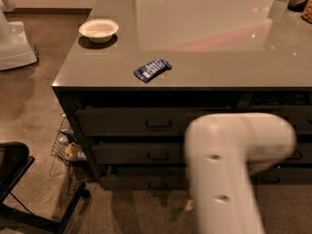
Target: Open bottom drawer
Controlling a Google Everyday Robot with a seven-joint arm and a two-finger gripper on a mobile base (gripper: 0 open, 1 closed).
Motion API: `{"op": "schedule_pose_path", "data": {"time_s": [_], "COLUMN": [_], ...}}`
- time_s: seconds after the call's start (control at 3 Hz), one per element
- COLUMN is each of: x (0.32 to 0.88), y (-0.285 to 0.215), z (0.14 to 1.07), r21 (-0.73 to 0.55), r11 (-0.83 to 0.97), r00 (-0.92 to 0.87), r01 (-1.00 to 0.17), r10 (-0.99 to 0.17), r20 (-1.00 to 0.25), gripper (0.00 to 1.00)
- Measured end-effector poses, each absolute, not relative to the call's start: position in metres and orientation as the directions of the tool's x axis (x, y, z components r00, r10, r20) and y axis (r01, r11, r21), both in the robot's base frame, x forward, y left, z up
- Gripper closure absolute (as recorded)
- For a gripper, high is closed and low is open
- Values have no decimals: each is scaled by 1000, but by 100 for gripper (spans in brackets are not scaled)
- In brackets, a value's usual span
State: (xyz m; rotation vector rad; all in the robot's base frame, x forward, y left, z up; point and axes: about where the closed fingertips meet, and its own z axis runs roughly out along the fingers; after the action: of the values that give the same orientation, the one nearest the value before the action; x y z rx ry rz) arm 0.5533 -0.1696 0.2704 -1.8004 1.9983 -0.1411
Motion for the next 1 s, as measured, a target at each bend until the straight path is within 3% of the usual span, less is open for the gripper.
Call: {"op": "schedule_pose_path", "data": {"time_s": [0.67, 1.0], "x": [587, 593], "y": [-142, -143], "z": [185, 167], "r21": [-324, -309], "r11": [-20, -49], "r00": [46, 60], "r01": [-946, -950], "r10": [-996, -998], "r20": [-72, -27], "gripper": [0, 18]}}
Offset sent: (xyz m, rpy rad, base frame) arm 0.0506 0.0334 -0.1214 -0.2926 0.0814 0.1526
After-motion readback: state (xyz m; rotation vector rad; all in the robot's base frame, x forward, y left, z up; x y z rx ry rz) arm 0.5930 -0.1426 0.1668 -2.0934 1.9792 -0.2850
